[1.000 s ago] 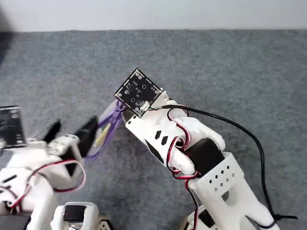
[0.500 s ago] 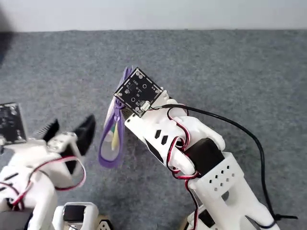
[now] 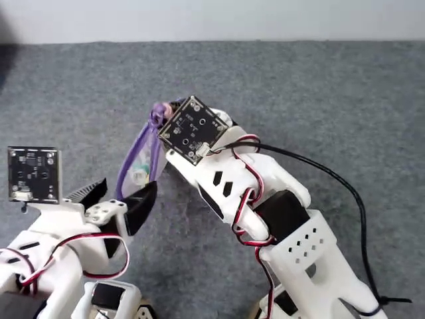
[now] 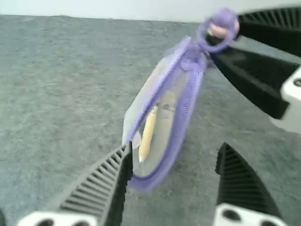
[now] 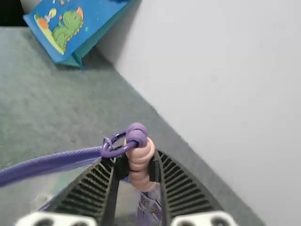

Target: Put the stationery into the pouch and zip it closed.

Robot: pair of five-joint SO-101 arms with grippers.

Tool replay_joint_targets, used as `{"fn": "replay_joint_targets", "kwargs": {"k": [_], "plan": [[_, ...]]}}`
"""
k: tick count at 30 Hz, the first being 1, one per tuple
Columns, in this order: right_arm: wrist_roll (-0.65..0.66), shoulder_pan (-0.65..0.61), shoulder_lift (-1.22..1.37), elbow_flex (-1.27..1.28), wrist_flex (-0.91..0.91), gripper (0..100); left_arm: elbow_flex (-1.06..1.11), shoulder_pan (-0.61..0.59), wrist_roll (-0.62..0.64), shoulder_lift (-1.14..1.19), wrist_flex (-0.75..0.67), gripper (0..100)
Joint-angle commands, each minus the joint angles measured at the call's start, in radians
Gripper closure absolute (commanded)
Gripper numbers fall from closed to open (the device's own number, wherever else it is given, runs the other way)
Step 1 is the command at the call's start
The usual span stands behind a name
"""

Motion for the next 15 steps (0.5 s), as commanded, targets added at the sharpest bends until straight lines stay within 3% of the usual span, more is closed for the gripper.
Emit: {"fn": "replay_joint_targets", "kwargs": {"k": [1, 10, 15], "plan": [[0.041, 0.002, -0.01, -0.015, -0.068, 99.1, -0.013, 0.071, 0.041, -0.003, 0.017, 72], [0.169, 0.002, -0.008, -0.015, -0.159, 99.1, 0.139, 0.121, 0.083, -0.003, 0.015, 72], [0.167, 0.001, -0.054, -0.015, -0.053, 99.1, 0.145, -0.064, 0.078, -0.003, -0.054, 72]]}}
